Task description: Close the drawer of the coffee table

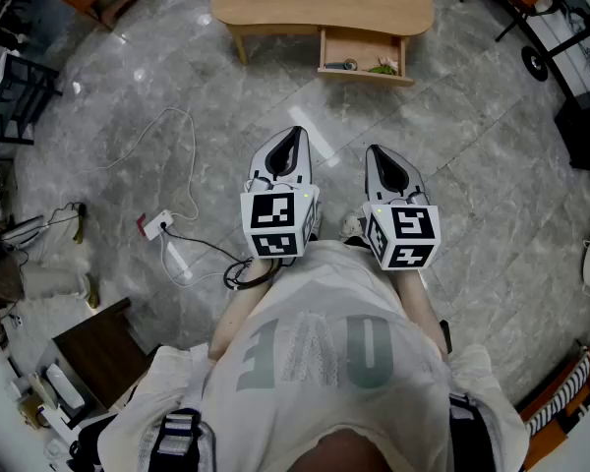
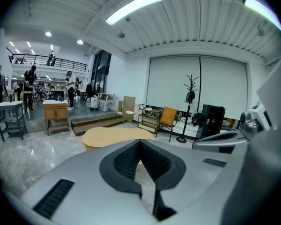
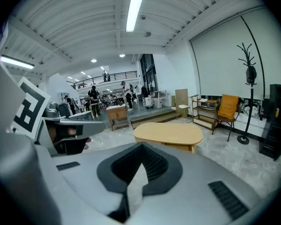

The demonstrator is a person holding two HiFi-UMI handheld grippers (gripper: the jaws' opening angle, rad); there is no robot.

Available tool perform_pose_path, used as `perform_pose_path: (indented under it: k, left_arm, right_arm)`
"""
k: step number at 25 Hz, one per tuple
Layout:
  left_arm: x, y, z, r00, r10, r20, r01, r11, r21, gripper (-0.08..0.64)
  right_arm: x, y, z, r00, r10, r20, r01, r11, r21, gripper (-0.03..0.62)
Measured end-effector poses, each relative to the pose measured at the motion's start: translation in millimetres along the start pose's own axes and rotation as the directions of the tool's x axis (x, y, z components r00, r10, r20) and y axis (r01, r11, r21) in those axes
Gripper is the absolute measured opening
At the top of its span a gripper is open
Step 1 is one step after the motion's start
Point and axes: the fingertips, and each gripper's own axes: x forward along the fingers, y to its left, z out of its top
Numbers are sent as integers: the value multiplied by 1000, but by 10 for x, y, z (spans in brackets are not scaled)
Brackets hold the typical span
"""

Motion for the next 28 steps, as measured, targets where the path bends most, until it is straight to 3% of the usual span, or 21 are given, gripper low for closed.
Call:
perform_pose_path:
  k: [9, 19, 28]
  left_arm:
    - [20, 285, 105, 1000, -10, 22, 11, 1000, -18, 9]
    - [52, 805, 148, 998, -54, 42, 53, 998, 17, 9]
    - [444, 1141, 172, 998, -46, 38, 47, 999, -15, 9]
  right_arm:
    - [152, 142, 40, 1000, -22, -7, 22, 1000, -13, 6]
    - [408, 356, 73, 998, -53, 19, 52, 995, 89, 5]
    - [577, 105, 104, 991, -130, 7, 129, 986, 102, 6]
